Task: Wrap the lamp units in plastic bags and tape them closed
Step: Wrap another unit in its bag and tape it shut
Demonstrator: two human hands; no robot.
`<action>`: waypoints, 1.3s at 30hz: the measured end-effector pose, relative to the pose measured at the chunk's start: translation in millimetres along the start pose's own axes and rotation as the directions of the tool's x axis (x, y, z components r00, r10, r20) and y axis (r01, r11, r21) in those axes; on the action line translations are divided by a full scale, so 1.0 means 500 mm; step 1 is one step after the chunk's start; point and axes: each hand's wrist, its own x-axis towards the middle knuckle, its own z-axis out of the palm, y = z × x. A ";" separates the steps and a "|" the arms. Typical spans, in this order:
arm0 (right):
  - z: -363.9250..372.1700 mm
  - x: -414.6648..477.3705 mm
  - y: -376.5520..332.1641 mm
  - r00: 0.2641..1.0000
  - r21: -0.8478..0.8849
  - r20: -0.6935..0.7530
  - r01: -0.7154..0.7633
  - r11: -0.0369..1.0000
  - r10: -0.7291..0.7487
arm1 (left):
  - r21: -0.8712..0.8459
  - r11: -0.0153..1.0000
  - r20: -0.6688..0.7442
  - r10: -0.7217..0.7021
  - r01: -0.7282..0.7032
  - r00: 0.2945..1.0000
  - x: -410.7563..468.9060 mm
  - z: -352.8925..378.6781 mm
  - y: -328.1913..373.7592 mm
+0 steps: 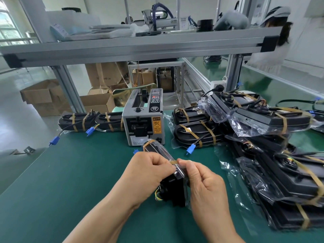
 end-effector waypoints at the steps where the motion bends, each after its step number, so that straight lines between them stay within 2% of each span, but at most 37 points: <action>1: 0.000 0.000 0.000 1.000 -0.007 -0.001 0.004 1.000 -0.004 | -0.003 1.000 -0.005 -0.001 0.001 1.000 0.000 0.000 -0.002; 11: 0.005 -0.001 0.000 1.000 0.002 -0.010 0.008 1.000 -0.008 | -0.018 1.000 -0.061 -0.006 0.004 0.998 -0.006 0.005 -0.008; 22: 0.009 -0.003 -0.004 0.999 -0.020 -0.007 0.042 0.999 -0.042 | -0.198 0.980 -0.026 -0.033 0.027 0.999 -0.015 0.006 -0.002; 29: 0.010 -0.002 -0.002 0.999 -0.033 0.004 0.047 0.998 -0.047 | -0.106 0.994 -0.088 0.002 -0.011 0.996 -0.018 0.014 -0.006; 39: 0.007 -0.002 -0.001 0.999 -0.018 0.008 0.048 0.999 -0.048 | -0.060 0.998 -0.133 -0.002 -0.006 0.991 -0.023 0.020 -0.008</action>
